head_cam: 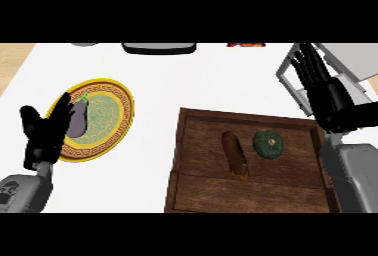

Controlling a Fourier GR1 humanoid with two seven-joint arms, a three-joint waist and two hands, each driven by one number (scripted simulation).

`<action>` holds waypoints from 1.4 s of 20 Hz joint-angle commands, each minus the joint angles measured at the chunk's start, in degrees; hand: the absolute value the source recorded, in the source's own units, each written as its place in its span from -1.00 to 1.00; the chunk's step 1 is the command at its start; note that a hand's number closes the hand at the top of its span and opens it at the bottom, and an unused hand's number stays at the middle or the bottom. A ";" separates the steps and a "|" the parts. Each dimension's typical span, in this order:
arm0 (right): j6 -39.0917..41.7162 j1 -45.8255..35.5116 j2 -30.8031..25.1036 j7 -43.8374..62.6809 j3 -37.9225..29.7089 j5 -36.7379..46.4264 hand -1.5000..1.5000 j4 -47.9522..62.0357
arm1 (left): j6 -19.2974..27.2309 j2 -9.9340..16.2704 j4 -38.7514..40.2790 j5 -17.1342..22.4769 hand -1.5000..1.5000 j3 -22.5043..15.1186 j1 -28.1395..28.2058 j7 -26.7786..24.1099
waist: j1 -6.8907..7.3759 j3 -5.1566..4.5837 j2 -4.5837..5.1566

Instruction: Pick the squash from the tray and place it in the tiered shelf

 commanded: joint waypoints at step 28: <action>-61.45 45.81 13.78 16.37 7.45 35.99 -1.00 -26.81 | -1.20 -9.49 -5.55 -8.86 0.00 -11.47 0.03 -13.06 | 0.03 -0.09 1.16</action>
